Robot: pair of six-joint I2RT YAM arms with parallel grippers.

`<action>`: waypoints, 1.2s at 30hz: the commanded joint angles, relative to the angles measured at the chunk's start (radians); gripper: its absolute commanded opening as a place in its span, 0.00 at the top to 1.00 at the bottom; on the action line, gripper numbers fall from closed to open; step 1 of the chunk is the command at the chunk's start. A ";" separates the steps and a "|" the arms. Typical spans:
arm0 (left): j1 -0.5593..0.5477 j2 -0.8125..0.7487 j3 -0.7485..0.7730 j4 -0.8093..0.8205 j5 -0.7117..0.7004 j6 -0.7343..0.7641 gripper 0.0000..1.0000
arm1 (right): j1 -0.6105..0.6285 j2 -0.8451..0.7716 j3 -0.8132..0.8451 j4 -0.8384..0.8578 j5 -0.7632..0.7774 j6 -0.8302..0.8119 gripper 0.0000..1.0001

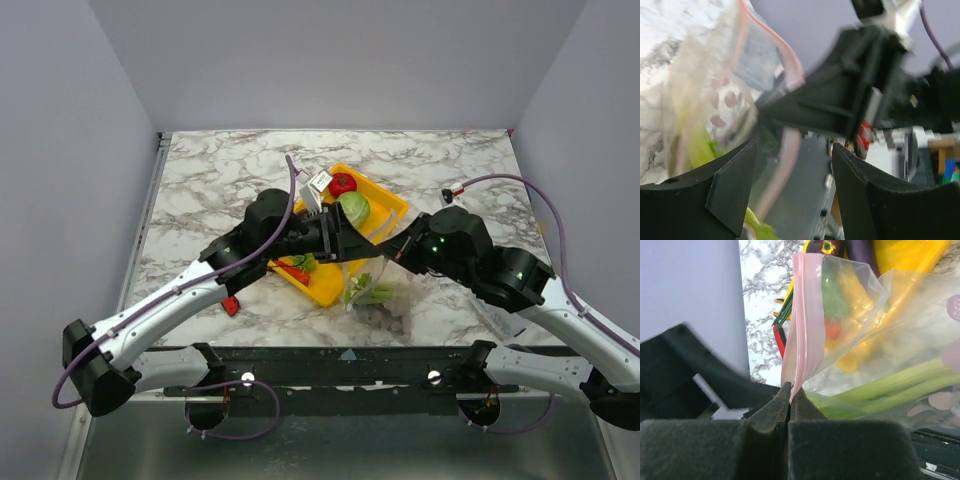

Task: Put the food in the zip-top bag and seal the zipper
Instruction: Place the fake vegetable in the zipper food storage bag, then adjust the zipper food storage bag at the center of the board.

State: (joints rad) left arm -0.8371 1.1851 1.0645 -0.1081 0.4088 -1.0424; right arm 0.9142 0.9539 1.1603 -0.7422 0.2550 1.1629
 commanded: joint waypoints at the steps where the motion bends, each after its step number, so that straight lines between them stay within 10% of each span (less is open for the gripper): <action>1: -0.014 -0.123 0.056 -0.138 0.173 0.130 0.37 | -0.008 -0.013 0.033 -0.018 0.058 -0.005 1.00; 8: -0.013 -0.176 0.025 -0.352 0.025 0.254 0.49 | -0.008 -0.023 0.050 -0.032 0.040 -0.026 0.99; 18: -0.008 -0.060 0.030 -0.371 -0.077 0.318 0.41 | -0.008 -0.029 0.046 -0.041 0.008 -0.064 0.99; 28: -0.010 -0.011 0.039 -0.330 0.088 0.326 0.99 | -0.008 -0.070 0.057 -0.087 0.075 -0.085 0.99; 36: -0.057 -0.066 0.017 0.056 0.449 -0.084 1.00 | -0.008 0.092 0.254 -0.279 0.180 -0.194 1.00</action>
State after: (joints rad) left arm -0.8597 1.1774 1.0878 -0.3546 0.6277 -0.8600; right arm 0.9096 0.9695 1.3045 -0.9043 0.3405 1.0462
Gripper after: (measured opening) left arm 0.012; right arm 0.006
